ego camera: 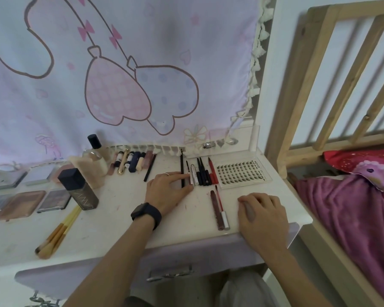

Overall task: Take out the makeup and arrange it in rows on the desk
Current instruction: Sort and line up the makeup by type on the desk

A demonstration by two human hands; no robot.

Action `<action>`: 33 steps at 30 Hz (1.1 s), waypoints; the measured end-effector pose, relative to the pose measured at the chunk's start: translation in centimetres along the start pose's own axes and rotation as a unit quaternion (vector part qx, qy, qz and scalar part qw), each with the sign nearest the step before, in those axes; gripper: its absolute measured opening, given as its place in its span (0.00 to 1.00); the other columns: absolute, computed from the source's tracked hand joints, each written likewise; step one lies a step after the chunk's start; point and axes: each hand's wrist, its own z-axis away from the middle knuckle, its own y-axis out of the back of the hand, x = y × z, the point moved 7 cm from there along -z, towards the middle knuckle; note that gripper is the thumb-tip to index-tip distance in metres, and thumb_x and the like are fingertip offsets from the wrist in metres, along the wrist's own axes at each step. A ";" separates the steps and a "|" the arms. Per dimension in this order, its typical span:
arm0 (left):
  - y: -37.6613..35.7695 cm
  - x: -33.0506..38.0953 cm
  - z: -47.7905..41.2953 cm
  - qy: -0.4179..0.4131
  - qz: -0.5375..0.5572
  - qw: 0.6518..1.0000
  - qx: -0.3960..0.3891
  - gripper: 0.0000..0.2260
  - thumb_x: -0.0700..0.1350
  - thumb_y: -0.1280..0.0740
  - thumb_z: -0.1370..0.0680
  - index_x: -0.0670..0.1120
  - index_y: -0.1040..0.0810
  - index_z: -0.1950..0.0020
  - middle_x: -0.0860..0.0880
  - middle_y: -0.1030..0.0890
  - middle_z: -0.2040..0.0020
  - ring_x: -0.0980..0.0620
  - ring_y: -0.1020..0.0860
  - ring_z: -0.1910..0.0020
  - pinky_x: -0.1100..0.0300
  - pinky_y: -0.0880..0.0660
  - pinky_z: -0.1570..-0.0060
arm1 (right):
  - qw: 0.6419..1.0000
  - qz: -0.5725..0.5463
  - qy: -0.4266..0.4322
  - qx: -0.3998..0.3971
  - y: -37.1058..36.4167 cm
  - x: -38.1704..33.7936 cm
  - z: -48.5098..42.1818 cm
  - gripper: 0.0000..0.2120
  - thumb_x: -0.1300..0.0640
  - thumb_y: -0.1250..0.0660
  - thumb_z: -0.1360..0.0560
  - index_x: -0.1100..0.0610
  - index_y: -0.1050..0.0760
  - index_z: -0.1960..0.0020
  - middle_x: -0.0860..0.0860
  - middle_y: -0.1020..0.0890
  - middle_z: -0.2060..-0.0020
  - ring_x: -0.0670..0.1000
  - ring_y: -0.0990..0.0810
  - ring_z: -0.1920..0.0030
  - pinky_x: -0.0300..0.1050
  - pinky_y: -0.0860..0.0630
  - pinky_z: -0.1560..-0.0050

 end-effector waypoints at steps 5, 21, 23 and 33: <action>-0.2 0.0 0.1 -0.008 0.004 1.000 -0.005 0.16 0.63 0.29 0.27 0.63 0.19 0.40 0.56 0.21 0.35 0.54 0.26 0.34 0.48 0.31 0.31 | 0.999 0.018 -0.004 -0.029 -0.5 0.3 0.3 0.20 0.45 0.44 0.24 0.52 0.16 0.47 0.49 0.15 0.44 0.53 0.20 0.40 0.54 0.27 0.37; 0.6 -0.2 0.4 0.006 0.058 0.998 -0.025 0.13 0.53 0.29 0.24 0.59 0.19 0.40 0.55 0.21 0.37 0.54 0.26 0.35 0.61 0.32 0.35 | 0.996 0.021 -0.024 -0.079 -0.9 0.5 0.6 0.24 0.42 0.47 0.22 0.50 0.17 0.40 0.49 0.18 0.38 0.53 0.23 0.32 0.58 0.32 0.29; 2.0 -0.8 0.2 0.017 0.055 0.998 -0.010 0.10 0.50 0.30 0.23 0.58 0.18 0.42 0.54 0.21 0.37 0.54 0.25 0.36 0.59 0.31 0.36 | 0.996 0.021 -0.025 -0.080 -0.9 0.6 0.6 0.24 0.42 0.47 0.22 0.50 0.17 0.40 0.48 0.18 0.38 0.53 0.23 0.33 0.58 0.32 0.29; 6.5 -6.6 0.0 0.161 -0.219 0.962 0.022 0.15 0.55 0.40 0.19 0.50 0.17 0.46 0.45 0.21 0.42 0.43 0.26 0.44 0.49 0.24 0.48 | 0.996 0.032 -0.025 -0.083 -1.0 0.5 0.5 0.25 0.42 0.48 0.22 0.50 0.17 0.41 0.48 0.18 0.38 0.52 0.23 0.33 0.57 0.31 0.29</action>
